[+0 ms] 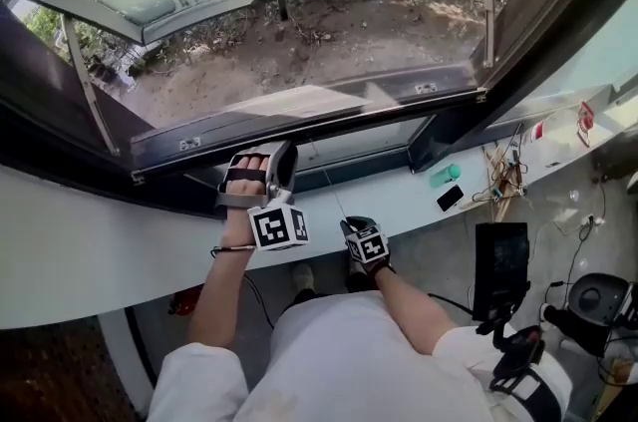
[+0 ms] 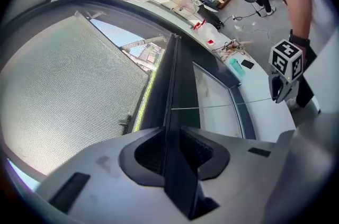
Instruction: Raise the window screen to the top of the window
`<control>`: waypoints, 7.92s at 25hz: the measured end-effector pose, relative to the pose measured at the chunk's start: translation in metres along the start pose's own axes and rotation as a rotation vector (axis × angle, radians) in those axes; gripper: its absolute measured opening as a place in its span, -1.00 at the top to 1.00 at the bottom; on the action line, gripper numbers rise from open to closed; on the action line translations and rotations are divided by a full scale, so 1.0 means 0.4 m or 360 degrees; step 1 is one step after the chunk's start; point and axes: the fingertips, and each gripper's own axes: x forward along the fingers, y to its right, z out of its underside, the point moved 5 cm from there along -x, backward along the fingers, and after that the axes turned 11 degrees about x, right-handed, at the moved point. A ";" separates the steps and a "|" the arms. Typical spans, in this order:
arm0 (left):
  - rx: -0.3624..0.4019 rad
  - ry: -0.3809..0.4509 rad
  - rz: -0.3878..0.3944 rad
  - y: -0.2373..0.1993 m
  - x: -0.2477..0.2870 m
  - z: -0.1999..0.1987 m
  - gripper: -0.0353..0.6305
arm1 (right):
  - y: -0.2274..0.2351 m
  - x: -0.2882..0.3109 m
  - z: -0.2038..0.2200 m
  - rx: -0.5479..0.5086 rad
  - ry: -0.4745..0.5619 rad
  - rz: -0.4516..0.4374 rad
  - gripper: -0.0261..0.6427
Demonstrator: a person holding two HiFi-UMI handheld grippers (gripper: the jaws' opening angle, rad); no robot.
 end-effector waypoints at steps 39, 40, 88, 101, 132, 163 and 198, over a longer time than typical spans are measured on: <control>-0.0320 0.0081 -0.0263 -0.174 -0.086 -0.026 0.75 | -0.028 -0.069 -0.129 -0.0101 0.0388 0.0030 0.75; -0.0320 0.0080 -0.0267 -0.173 -0.086 -0.026 0.75 | -0.027 -0.069 -0.127 -0.0102 0.0392 0.0028 0.75; -0.0449 0.0182 -0.0512 -0.331 -0.155 -0.040 0.74 | -0.194 -0.107 -0.244 -0.0460 0.0590 -0.0116 0.75; -0.0442 0.0212 -0.0635 -0.394 -0.177 -0.046 0.74 | -0.201 -0.128 -0.303 -0.0319 0.0721 -0.0192 0.75; -0.0425 0.0269 -0.0867 -0.544 -0.227 -0.060 0.71 | -0.243 -0.225 -0.423 -0.0258 0.0969 -0.0265 0.75; -0.0353 0.0349 -0.1188 -0.690 -0.309 -0.075 0.69 | -0.308 -0.315 -0.549 -0.0258 0.1280 -0.0472 0.75; -0.0294 0.0397 -0.1425 -0.924 -0.361 -0.094 0.68 | -0.368 -0.485 -0.709 0.0241 0.1438 -0.0815 0.75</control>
